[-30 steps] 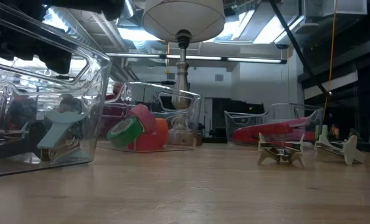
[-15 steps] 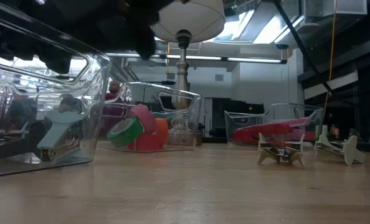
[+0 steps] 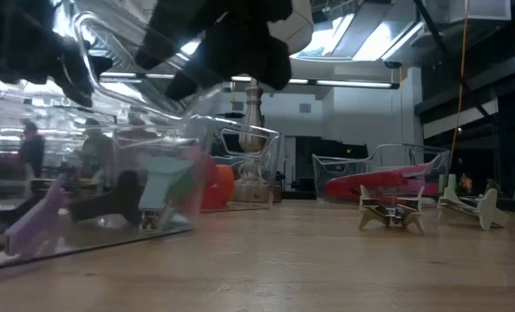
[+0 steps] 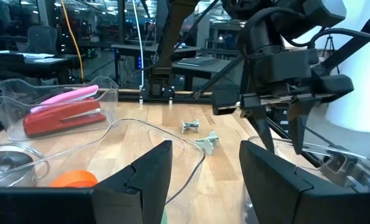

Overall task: Pick and place Stapler, Stapler remover, tape
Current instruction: Put the left gray staple remover into the bottom transparent bin

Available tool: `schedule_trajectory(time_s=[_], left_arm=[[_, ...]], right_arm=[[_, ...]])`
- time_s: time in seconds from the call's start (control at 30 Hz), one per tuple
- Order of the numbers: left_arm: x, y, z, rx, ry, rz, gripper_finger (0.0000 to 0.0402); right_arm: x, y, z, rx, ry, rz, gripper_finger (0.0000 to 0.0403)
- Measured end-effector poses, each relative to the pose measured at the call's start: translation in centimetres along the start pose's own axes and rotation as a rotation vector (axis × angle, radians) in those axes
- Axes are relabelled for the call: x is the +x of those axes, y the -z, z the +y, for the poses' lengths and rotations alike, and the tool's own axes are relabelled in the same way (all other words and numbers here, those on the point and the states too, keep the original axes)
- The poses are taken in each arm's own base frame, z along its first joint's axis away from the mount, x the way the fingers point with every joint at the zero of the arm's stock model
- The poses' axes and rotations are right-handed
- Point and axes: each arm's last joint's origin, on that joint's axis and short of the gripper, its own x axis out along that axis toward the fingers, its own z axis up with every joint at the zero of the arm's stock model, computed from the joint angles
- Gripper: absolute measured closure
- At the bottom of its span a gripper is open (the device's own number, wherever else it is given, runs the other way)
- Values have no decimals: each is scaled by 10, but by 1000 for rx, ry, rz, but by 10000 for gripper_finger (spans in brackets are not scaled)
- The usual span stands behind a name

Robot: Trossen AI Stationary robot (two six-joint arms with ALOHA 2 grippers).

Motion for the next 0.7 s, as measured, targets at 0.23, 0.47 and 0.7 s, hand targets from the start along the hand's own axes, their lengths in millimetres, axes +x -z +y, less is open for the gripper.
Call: schedule_trajectory(time_s=[0.23,0.47,0.7], left_arm=[[0,0,0,0,0,0,217],[0,0,0,0,0,0,217],[0,0,0,0,1,0,217]], right_arm=[[-10,-3,4,25,-36,-11,240],[-44,-8,12,-5,-80,-35,240],[-64,19,20,145,-142,279,240]])
